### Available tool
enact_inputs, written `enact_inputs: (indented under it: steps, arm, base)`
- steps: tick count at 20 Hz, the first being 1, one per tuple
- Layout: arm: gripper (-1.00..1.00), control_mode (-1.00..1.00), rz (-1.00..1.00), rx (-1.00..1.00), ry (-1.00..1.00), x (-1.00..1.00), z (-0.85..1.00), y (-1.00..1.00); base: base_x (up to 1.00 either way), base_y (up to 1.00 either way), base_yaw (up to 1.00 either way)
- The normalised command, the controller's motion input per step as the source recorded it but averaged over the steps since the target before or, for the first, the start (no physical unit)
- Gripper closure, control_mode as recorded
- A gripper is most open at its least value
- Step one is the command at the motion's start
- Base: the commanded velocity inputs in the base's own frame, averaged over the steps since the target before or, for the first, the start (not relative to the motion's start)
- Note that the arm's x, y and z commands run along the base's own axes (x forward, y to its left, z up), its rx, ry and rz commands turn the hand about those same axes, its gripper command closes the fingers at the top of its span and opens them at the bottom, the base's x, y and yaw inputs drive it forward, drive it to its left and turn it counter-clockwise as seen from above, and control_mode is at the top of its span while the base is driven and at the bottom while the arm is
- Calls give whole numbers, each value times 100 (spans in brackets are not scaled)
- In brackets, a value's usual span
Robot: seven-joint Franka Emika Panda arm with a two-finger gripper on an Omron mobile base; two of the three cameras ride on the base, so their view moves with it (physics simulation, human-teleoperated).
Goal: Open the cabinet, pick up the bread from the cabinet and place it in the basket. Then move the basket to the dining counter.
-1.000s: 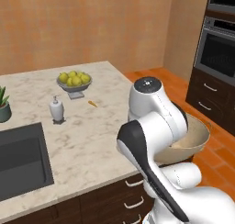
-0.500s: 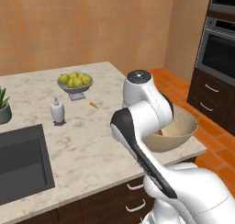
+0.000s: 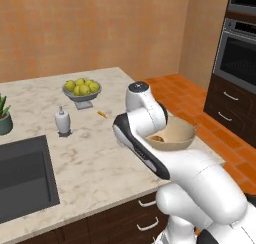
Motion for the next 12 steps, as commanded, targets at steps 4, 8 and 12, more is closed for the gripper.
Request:
enact_inputs:
  steps: [4,8,12]
  arm:
    - [100,-100,0,-1,0,93,-54,0]
    - [100,-100,0,-2,-5,88,-52,0]
    - [100,-100,0,0,-4,48,-44,0]
  base:
    - [0,0,0]
    - [0,0,0]
    - [0,0,0]
